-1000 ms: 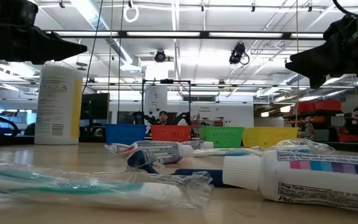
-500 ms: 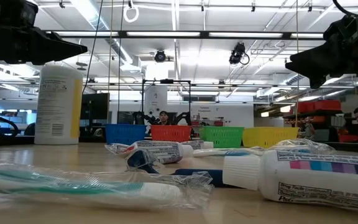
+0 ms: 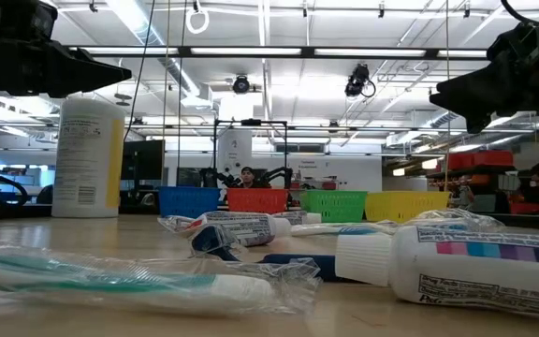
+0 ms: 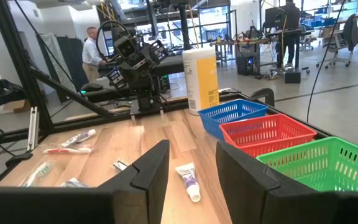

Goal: Pick & Place Travel size toiletries

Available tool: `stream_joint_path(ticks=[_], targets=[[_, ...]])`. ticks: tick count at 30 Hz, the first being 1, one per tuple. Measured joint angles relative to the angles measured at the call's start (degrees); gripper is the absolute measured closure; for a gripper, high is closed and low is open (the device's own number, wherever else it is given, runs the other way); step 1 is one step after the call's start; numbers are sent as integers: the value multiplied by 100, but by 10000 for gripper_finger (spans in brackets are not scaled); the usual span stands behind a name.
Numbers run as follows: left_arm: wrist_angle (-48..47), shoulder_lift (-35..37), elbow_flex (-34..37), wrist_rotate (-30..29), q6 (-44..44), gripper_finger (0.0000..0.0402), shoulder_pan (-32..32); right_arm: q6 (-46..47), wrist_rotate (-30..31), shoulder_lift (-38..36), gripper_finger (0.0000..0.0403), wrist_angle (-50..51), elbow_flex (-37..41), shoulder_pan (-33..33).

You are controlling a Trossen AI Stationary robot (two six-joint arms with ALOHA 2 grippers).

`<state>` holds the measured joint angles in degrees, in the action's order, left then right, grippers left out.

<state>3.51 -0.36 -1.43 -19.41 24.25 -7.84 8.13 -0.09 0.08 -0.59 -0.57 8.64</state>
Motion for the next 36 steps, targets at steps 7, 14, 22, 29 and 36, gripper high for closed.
stream_joint_path(ticks=[7,14,22,29,36], targets=[[46,0,-1,-3,838,203,0,0,2,0,261,0,0,0],[34,0,-1,-1,1208,203,0,1,0,1,261,0,2,0],[36,0,-1,115,-782,203,0,1,2,1,261,1,0,0],[41,0,0,104,-1679,203,0,0,0,2,261,0,1,0],[40,0,0,-40,-2385,203,0,25,-1,-1,261,0,0,0]])
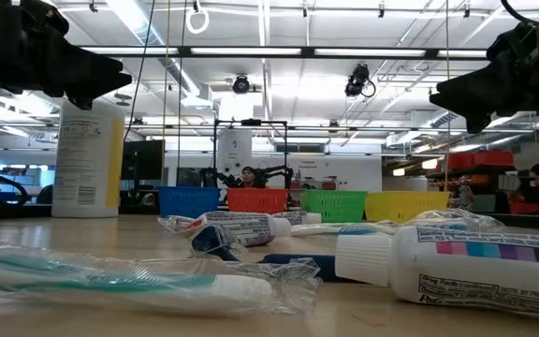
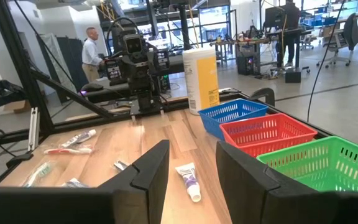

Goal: Pick & Place Travel size toiletries
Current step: Put the silver nail cutter into the blue basket

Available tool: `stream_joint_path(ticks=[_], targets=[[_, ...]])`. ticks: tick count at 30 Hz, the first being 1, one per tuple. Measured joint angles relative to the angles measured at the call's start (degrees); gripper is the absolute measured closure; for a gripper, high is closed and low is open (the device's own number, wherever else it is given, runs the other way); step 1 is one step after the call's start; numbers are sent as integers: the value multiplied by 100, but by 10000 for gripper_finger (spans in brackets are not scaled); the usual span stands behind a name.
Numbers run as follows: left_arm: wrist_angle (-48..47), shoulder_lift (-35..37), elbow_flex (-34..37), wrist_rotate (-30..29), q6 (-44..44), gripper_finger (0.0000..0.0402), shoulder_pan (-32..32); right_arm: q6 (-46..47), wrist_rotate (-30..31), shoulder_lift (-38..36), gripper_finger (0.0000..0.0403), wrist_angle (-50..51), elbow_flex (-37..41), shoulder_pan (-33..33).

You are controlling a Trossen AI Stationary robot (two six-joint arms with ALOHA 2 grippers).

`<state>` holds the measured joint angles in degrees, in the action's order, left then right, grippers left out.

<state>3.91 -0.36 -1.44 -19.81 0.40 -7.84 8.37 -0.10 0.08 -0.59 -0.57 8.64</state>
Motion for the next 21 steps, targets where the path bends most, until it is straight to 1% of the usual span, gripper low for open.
stream_joint_path(ticks=[5,14,17,21], targets=[[88,0,0,-160,68,203,0,1,0,2,261,0,0,0],[142,0,1,-199,-154,203,15,-112,1,1,261,-25,0,0],[193,-2,1,-203,-341,203,15,25,0,2,261,-317,1,-4],[637,-183,1,-205,-252,203,20,23,-20,0,261,-1201,1,-4]])
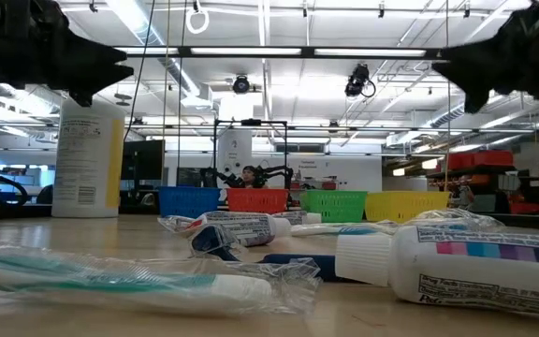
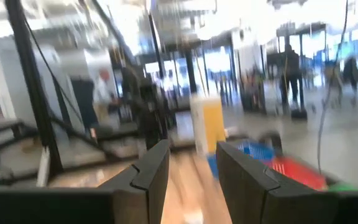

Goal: Pick & Place Travel size toiletries
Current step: Put the silver nail cutter into the blue basket

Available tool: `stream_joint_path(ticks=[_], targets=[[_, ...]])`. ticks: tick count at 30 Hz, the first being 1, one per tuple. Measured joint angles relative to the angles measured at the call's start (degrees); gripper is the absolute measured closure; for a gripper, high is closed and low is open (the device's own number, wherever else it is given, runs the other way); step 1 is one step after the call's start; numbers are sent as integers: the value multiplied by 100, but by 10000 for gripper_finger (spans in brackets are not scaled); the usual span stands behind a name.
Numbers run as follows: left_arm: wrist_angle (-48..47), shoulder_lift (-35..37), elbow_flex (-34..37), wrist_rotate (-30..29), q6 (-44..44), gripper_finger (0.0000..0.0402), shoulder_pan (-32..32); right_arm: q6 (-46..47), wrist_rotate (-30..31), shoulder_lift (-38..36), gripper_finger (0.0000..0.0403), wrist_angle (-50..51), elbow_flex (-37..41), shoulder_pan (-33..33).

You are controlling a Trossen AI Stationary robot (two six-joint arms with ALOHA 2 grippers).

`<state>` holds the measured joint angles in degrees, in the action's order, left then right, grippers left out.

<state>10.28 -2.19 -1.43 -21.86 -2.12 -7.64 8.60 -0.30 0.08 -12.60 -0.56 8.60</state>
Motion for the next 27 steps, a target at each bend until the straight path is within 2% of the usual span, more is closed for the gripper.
stream_joint_path(ticks=[4,9,11,14,16,19,24,27], targets=[[844,-563,0,-72,194,203,128,-1,7,0,261,-687,-2,0],[1329,-1655,0,-344,-532,203,368,-22,306,-2,261,-1121,-2,0],[1616,-2184,0,-328,-756,203,443,-422,1013,19,261,-1171,-2,0],[2284,-3051,0,-306,-827,203,515,-593,2870,121,261,-1231,-2,1],[2595,-3657,-90,-301,-859,203,518,-516,3516,217,261,-1024,-2,2],[2706,-4572,-425,-111,-1076,203,516,-392,3253,464,261,-991,-2,7],[2666,-6149,-1192,532,-992,203,489,-780,2391,985,261,-1870,-2,117],[2644,-6933,-1610,772,-1264,203,412,-847,2254,1230,261,-2134,-2,181]])
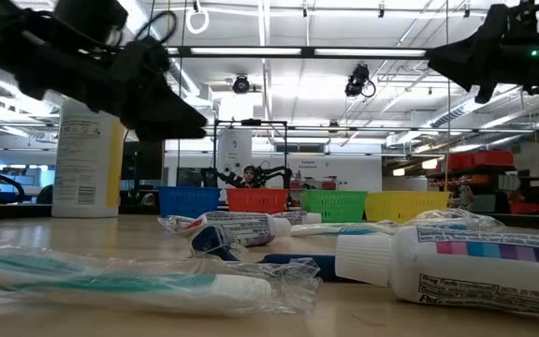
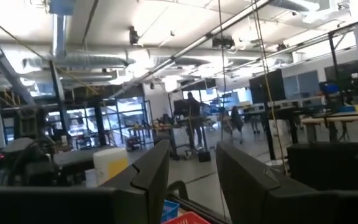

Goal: Pick & Place Travel size toiletries
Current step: Put the silver nail cutter into the blue basket

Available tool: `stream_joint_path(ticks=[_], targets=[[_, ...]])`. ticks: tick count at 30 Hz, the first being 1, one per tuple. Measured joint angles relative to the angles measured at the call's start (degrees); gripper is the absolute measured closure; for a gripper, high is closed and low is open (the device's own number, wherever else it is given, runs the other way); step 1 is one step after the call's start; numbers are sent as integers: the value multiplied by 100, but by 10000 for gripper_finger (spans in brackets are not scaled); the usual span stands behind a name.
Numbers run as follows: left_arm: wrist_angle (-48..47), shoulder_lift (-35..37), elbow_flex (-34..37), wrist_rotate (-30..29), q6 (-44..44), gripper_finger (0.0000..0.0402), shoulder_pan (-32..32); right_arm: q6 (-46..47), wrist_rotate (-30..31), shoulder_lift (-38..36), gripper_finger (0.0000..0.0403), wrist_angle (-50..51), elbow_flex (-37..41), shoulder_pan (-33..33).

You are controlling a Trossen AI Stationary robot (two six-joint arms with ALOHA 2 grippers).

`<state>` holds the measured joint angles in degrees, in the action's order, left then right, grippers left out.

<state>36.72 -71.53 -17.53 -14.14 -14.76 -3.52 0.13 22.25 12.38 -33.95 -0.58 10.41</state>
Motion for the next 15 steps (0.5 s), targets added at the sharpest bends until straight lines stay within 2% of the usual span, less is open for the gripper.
stream_joint_path(ticks=[3,6,10,15], targets=[[-37,-625,-388,154,-207,203,-127,-24,-85,151,261,32,0,40],[-312,-1110,-790,428,-265,203,-210,-102,-715,296,260,50,0,55],[-1416,-1510,-1361,608,-470,203,-286,34,-1372,495,250,-108,0,53],[-2606,-1831,-1866,611,-595,200,-481,266,-1485,748,224,-108,0,55]])
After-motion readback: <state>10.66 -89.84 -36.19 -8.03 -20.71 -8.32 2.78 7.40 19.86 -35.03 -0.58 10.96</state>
